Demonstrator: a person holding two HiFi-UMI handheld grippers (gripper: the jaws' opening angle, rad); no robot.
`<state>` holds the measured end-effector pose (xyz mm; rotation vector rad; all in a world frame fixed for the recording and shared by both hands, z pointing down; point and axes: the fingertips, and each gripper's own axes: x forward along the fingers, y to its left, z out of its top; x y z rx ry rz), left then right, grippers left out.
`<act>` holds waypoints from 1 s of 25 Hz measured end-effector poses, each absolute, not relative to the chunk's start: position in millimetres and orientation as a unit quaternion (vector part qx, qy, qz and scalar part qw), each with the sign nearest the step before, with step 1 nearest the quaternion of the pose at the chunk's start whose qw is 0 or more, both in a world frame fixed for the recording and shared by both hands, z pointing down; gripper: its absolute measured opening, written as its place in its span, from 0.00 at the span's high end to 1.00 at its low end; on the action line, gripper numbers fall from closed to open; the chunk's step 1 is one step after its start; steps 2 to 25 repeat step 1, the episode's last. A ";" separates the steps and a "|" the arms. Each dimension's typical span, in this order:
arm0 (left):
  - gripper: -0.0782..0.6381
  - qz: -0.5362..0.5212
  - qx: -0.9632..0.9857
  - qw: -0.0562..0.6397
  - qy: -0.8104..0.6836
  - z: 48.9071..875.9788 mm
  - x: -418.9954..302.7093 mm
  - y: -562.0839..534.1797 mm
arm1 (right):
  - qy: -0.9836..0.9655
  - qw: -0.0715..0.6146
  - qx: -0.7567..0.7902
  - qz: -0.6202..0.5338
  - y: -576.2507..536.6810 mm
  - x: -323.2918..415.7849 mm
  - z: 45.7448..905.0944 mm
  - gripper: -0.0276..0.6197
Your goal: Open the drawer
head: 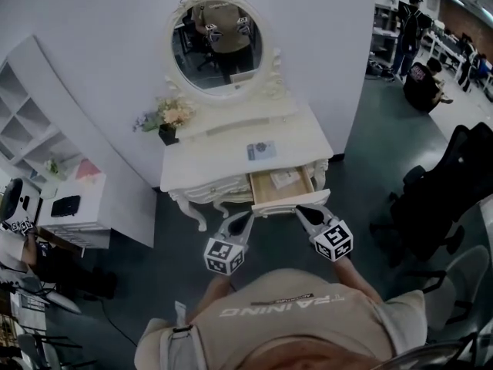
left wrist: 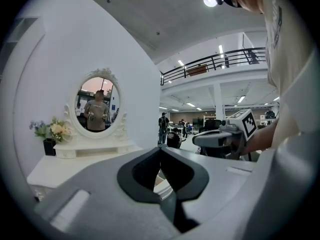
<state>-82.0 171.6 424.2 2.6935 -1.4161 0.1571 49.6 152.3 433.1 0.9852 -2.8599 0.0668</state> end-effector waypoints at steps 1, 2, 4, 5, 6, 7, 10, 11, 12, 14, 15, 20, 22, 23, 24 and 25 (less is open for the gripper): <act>0.88 0.050 0.885 0.040 -0.461 417.9 -82.1 172.9 | -0.944 0.056 0.323 0.030 154.0 46.2 434.3 0.95; 0.88 0.050 0.885 0.040 -0.461 417.9 -82.1 172.9 | -0.944 0.056 0.323 0.030 154.0 46.2 434.3 0.95; 0.88 0.050 0.885 0.040 -0.461 417.9 -82.1 172.9 | -0.944 0.056 0.323 0.030 154.0 46.2 434.3 0.95; 0.88 0.050 0.885 0.040 -0.461 417.9 -82.1 172.9 | -0.944 0.056 0.323 0.030 154.0 46.2 434.3 0.95; 0.88 0.050 0.885 0.040 -0.461 417.9 -82.1 172.9 | -0.944 0.056 0.323 0.030 154.0 46.2 434.3 0.95; 0.88 0.050 0.885 0.040 -0.461 417.9 -82.1 172.9 | -0.944 0.056 0.323 0.030 154.0 46.2 434.3 0.95; 0.88 0.050 0.885 0.040 -0.461 417.9 -82.1 172.9 | -0.944 0.056 0.323 0.030 154.0 46.2 434.3 0.95; 0.88 0.050 0.885 0.040 -0.461 417.9 -82.1 172.9 | -0.944 0.056 0.323 0.030 154.0 46.2 434.3 0.95; 0.88 0.050 0.885 0.040 -0.461 417.9 -82.1 172.9 | -0.944 0.056 0.323 0.030 154.0 46.2 434.3 0.95; 0.88 0.050 0.885 0.040 -0.461 417.9 -82.1 172.9 | -0.944 0.056 0.323 0.030 154.0 46.2 434.3 0.95; 0.88 0.050 0.885 0.040 -0.461 417.9 -82.1 172.9 | -0.944 0.056 0.323 0.030 154.0 46.2 434.3 0.95; 0.88 0.050 0.885 0.040 -0.461 417.9 -82.1 172.9 | -0.944 0.056 0.323 0.030 154.0 46.2 434.3 0.95; 0.88 0.050 0.885 0.040 -0.461 417.9 -82.1 172.9 | -0.944 0.056 0.323 0.030 154.0 46.2 434.3 0.95; 0.88 0.050 0.885 0.040 -0.461 417.9 -82.1 172.9 | -0.944 0.056 0.323 0.030 154.0 46.2 434.3 0.95; 0.88 0.050 0.885 0.040 -0.461 417.9 -82.1 172.9 | -0.944 0.056 0.323 0.030 154.0 46.2 434.3 0.95; 0.88 0.050 0.885 0.040 -0.461 417.9 -82.1 172.9 | -0.944 0.056 0.323 0.030 154.0 46.2 434.3 0.95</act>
